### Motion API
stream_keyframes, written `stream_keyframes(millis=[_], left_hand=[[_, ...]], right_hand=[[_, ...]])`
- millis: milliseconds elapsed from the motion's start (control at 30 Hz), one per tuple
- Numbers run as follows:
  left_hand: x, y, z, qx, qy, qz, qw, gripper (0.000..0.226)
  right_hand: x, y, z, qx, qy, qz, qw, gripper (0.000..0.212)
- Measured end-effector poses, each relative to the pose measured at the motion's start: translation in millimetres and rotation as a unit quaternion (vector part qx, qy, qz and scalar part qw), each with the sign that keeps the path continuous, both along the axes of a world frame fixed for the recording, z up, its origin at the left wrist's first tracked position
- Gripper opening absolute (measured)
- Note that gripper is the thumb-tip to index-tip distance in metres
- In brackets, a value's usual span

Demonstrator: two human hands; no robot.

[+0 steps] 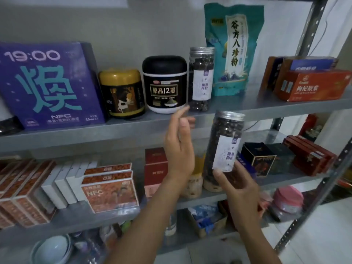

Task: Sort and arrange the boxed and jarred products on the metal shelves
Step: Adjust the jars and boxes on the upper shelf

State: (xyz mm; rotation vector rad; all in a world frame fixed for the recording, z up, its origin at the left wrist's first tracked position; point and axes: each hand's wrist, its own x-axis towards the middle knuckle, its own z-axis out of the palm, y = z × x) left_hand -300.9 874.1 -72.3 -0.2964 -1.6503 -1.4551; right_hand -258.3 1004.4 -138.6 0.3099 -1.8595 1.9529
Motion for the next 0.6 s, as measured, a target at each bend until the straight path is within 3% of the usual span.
stream_keyframes(millis=[133, 233, 333, 400, 467, 600], left_hand=[[14.6, 7.5, -30.7, 0.103, -0.257, -0.195, 0.941, 0.068], [13.3, 3.7, -39.0, 0.213, -0.362, -0.241, 0.875, 0.074], [11.2, 0.4, -49.4, 0.293, -0.433, -0.289, 0.802, 0.062], [9.8, 1.5, -54.6, 0.341, -0.471, -0.303, 0.755, 0.054], [6.7, 0.9, -58.6, 0.352, -0.496, -0.259, 0.750, 0.051], [4.8, -8.4, -64.6, 0.334, -0.525, -0.206, 0.755, 0.041]], right_hand=[[23.7, 1.3, -30.3, 0.103, -0.078, 0.002, 0.992, 0.050], [28.0, 3.6, -38.8, 0.184, -0.131, 0.015, 0.974, 0.053], [23.3, 3.3, -34.0, 0.158, -0.241, 0.124, 0.949, 0.057], [19.6, 1.3, -28.3, 0.075, -0.327, 0.230, 0.914, 0.058], [19.5, -1.8, -24.9, 0.000, -0.368, 0.299, 0.880, 0.053], [21.1, -12.0, -29.2, -0.041, -0.376, 0.318, 0.870, 0.047]])
